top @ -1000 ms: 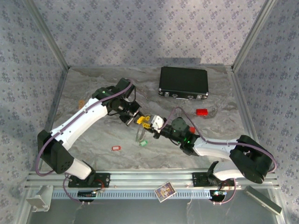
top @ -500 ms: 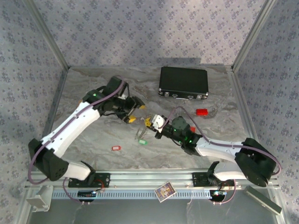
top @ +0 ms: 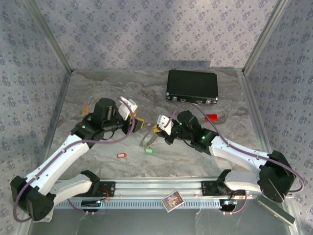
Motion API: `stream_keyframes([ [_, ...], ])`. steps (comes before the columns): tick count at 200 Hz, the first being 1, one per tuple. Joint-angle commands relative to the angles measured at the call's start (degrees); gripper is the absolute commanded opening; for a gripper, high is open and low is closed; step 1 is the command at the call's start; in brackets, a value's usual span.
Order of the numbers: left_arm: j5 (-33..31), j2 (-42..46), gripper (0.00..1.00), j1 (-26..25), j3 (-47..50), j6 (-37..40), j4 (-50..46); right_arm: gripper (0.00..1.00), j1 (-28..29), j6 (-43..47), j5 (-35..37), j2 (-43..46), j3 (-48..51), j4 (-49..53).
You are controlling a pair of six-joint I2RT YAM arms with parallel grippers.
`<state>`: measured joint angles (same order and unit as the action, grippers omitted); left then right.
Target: Put the keys on the keyring
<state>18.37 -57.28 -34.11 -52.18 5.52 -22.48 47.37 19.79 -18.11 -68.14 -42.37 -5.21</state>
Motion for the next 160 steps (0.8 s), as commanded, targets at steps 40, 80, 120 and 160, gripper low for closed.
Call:
stream_keyframes([
  [40,18.67,-2.14,0.42,0.71,3.69,33.71,6.7,0.0,-0.72,5.59,-4.52,0.9,-8.99,17.28],
  [80,24.49,-5.94,0.36,0.1,4.15,37.09,7.22,0.0,-0.77,6.55,-5.88,0.73,-11.96,21.34],
  [120,26.49,-7.55,0.4,-0.5,4.79,36.65,8.64,0.0,-0.31,6.71,-5.4,0.55,-13.17,22.54],
  [160,27.25,-8.82,0.38,-1.51,4.89,35.15,9.64,0.0,0.21,6.63,-5.18,0.43,-13.53,22.2],
])
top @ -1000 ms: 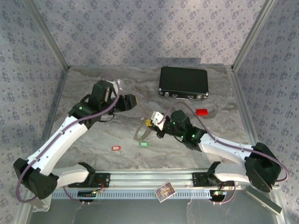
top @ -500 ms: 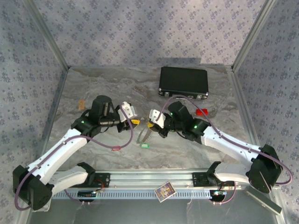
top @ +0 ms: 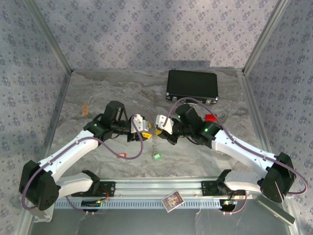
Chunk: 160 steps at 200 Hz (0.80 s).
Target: Put the keys on the keyring
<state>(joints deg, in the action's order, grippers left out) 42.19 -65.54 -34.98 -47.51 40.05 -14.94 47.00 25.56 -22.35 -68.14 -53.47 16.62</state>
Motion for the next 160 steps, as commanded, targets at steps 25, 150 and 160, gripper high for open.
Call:
stream_keyframes([
  [25,3.14,-0.87,0.33,-1.19,0.4,-0.49,3.17,0.0,0.94,0.64,-1.02,0.29,-2.43,-0.01],
  [150,4.48,1.89,0.0,-1.58,7.41,-12.07,17.57,0.35,-8.02,-5.88,-17.97,6.73,14.07,-18.97],
  [160,4.88,1.91,0.0,-1.57,8.02,-12.94,19.12,0.35,-8.07,-6.15,-18.32,6.32,15.04,-20.6],
])
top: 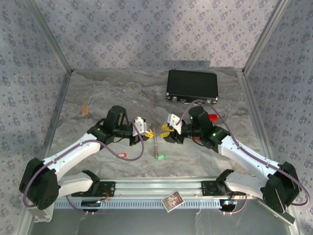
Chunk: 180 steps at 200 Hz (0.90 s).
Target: Put the keys on the keyring
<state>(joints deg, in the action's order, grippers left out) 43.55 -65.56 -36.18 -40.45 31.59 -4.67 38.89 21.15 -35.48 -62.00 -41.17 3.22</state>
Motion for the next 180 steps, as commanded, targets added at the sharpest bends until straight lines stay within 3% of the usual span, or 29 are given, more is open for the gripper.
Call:
stream_keyframes([
  [1,3.5,1.97,0.0,-0.37,1.02,-4.5,8.95,0.35,0.04,-1.82,-5.15,0.15,2.84,-7.41],
  [149,5.82,2.55,0.0,-0.42,1.86,-4.79,9.85,0.16,3.22,-1.56,-0.81,-3.86,1.82,-11.81],
  [180,5.91,2.77,0.0,-0.47,1.86,-4.4,9.32,0.17,3.43,-1.59,-0.19,-3.82,1.63,-11.95],
])
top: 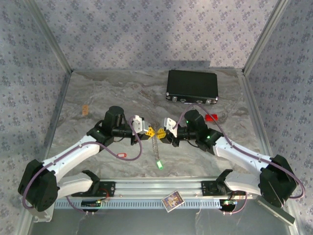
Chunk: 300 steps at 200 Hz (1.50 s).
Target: Put the keys on the keyring
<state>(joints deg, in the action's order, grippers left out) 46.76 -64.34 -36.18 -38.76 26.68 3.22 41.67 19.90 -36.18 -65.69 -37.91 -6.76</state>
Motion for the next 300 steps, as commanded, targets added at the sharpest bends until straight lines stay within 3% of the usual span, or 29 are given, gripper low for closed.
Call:
stream_keyframes([
  [1,2.71,1.57,0.0,-0.47,0.18,0.5,1.43,0.18,0.63,-0.36,0.59,-0.09,-1.63,-1.95],
  [50,2.6,1.79,0.0,-0.51,0.07,1.32,0.38,0.25,0.51,0.38,2.69,1.61,-1.43,-0.59],
  [98,2.6,1.49,0.0,-0.64,-0.25,1.5,0.21,0.13,0.71,0.35,0.7,1.32,-2.08,-0.31],
  [124,2.15,1.45,0.0,-0.73,-0.43,1.22,0.27,0.0,1.13,0.31,-0.35,0.45,-2.8,-0.22],
  [208,-0.08,1.02,0.15,-1.26,-0.44,-0.48,1.5,0.0,2.46,-1.39,-1.2,-0.48,-3.64,-2.55],
  [224,-0.09,1.23,0.12,-1.26,-0.33,-0.36,1.35,0.0,2.55,-1.46,-1.17,-0.67,-3.69,-2.6],
  [245,-0.48,1.66,0.0,-1.25,-0.44,0.16,0.76,0.0,2.58,-1.45,-0.78,-0.58,-3.59,-2.47],
  [288,-1.52,2.08,0.0,-1.23,-0.69,0.03,0.64,0.0,2.32,-1.15,0.71,0.49,-3.21,-1.26],
  [300,-2.47,2.21,0.0,-1.25,-0.88,-0.2,0.64,0.21,1.95,-1.03,2.11,1.4,-2.79,-0.29],
])
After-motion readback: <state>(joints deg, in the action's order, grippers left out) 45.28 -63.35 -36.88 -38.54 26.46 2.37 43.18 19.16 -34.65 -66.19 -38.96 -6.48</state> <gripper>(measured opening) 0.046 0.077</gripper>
